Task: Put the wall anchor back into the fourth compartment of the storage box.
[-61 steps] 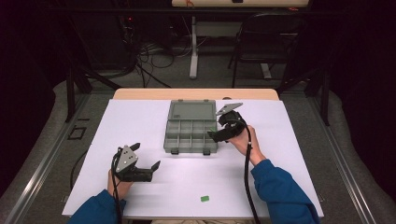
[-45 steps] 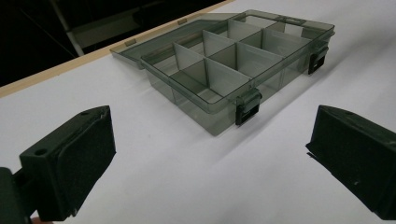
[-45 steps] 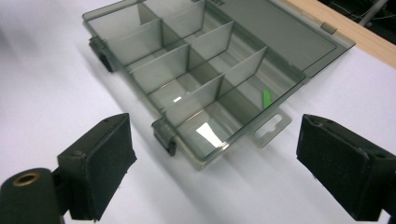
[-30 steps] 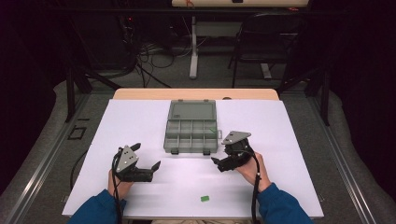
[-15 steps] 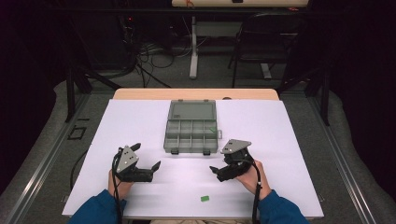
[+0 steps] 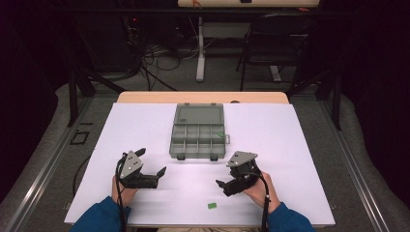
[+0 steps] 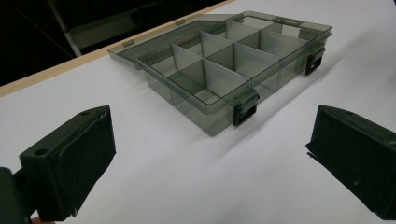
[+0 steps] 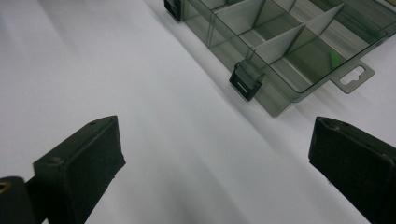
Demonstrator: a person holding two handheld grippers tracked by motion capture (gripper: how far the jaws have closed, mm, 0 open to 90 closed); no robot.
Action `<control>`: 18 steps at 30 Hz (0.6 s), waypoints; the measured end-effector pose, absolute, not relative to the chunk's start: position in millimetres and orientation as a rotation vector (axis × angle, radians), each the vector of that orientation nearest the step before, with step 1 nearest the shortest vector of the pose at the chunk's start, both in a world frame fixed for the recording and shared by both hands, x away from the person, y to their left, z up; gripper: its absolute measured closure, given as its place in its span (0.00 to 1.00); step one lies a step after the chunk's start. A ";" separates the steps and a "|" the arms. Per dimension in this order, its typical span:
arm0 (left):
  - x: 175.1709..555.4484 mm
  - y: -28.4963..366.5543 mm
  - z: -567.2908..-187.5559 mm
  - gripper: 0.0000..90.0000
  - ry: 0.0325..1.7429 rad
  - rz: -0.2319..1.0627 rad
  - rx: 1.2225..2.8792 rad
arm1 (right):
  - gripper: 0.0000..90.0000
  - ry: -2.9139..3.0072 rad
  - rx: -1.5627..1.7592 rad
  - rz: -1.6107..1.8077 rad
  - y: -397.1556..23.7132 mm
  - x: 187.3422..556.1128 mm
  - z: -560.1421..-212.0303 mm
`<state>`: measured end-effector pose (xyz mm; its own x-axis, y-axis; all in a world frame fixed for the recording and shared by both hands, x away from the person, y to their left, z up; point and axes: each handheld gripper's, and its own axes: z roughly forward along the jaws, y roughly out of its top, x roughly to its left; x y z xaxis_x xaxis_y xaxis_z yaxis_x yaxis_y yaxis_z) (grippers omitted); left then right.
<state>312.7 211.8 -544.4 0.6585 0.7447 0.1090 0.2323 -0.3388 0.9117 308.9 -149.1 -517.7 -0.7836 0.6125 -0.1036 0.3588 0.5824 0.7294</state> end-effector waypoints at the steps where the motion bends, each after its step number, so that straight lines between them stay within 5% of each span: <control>1: 312.2 211.3 -544.3 0.00 0.769 0.652 1.886 | 0.02 2.468 0.787 1.028 -148.8 308.4 -518.0; 18: 312.1 211.8 -544.0 0.00 0.767 0.654 1.888 | 0.00 2.497 0.751 1.044 -144.2 295.3 -518.6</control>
